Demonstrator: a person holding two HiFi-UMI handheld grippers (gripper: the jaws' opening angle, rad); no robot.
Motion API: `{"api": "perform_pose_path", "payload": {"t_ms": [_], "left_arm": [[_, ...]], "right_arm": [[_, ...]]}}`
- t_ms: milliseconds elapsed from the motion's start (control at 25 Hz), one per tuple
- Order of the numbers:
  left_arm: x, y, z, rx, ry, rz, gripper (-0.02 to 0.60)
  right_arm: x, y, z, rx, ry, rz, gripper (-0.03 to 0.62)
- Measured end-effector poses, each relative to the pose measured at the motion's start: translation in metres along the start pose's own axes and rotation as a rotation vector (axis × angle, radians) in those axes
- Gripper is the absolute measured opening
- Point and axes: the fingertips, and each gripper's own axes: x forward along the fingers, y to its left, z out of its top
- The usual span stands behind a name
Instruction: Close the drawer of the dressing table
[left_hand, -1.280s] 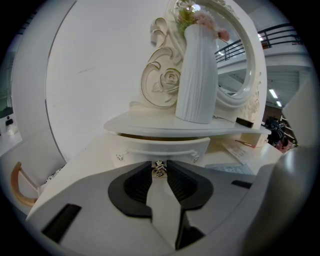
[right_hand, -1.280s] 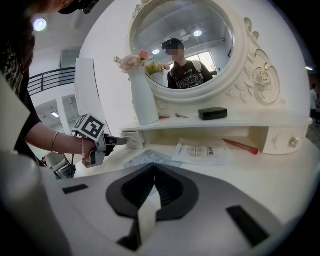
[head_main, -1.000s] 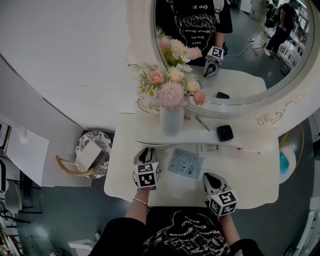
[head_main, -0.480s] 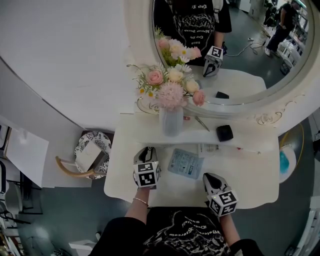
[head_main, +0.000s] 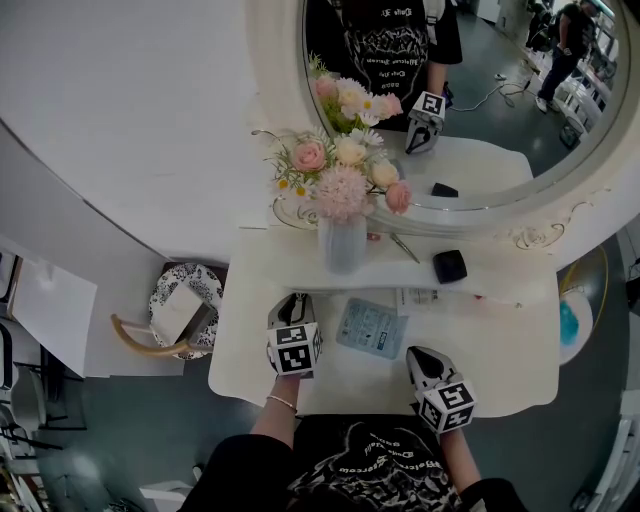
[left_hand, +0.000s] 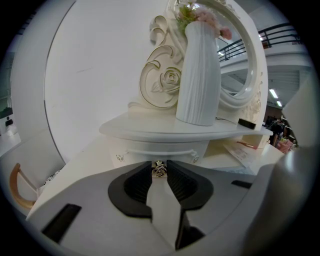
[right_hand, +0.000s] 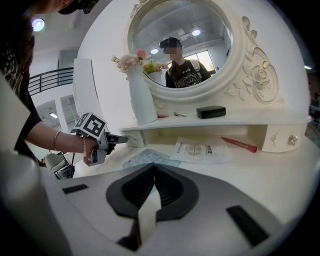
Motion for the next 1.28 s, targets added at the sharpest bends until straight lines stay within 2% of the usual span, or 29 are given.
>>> {"api": "perform_pose_path", "payload": {"t_ms": [1280], "left_arm": [[0.0091, 0.0019, 0.0048, 0.008, 0.003, -0.002, 0.104]], "right_arm": [[0.0039, -0.0015, -0.0003, 0.008, 0.006, 0.003, 0.011]]}}
